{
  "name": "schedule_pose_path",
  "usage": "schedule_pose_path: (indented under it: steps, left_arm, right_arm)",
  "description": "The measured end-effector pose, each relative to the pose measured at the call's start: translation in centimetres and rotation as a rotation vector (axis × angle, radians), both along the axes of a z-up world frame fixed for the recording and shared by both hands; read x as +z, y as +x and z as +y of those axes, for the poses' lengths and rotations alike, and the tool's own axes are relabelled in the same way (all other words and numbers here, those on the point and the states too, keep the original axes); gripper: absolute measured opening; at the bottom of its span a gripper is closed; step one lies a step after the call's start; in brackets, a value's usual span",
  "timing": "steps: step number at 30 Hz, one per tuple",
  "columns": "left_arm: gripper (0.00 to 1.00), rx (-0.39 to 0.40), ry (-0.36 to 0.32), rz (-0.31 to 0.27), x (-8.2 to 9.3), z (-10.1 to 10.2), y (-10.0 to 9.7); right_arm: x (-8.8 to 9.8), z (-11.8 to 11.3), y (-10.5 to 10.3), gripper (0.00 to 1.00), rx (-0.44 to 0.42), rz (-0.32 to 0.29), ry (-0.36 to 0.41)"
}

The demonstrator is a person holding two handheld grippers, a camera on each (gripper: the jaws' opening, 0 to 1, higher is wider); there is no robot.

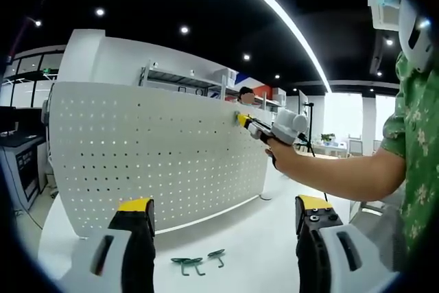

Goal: Insert the hook assembly into the mounting plate slot until the hook locks in place.

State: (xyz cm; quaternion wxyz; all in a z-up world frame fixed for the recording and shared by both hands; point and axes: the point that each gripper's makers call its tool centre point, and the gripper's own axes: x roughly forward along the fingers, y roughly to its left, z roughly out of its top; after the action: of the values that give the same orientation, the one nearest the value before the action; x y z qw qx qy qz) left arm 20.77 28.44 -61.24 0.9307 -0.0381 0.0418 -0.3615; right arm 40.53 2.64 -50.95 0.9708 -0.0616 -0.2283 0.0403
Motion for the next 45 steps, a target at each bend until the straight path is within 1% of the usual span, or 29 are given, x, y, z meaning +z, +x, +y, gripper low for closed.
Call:
schedule_pose_path:
  steps: [9,19,22,30,34,45]
  left_arm:
    - [0.86,0.001,-0.002,-0.003,0.2,0.0,0.0]
    - [0.86,0.004,0.000,0.001,-0.1,0.1,0.1]
    - [0.86,0.005,-0.001,0.002,-0.1,0.2,0.1]
    - [0.86,0.004,0.000,0.004,-0.2,0.2,0.1]
    - [0.86,0.003,-0.001,0.004,-0.2,0.1,0.1]
    - [0.86,0.003,-0.003,0.005,-0.3,0.1,0.1]
  right_arm:
    - [-0.5,0.0,0.1,0.01,-0.001,0.013,0.002]
    - [-0.6,0.1,0.2,0.01,0.003,0.018,0.002]
    - [-0.7,0.1,0.3,0.01,0.008,0.021,0.016]
    - [-0.9,0.0,0.3,0.01,0.012,0.032,0.019]
    - [-1.2,0.2,0.4,0.04,0.021,0.049,0.020]
    - [-1.3,0.1,0.3,0.08,0.018,0.057,0.017]
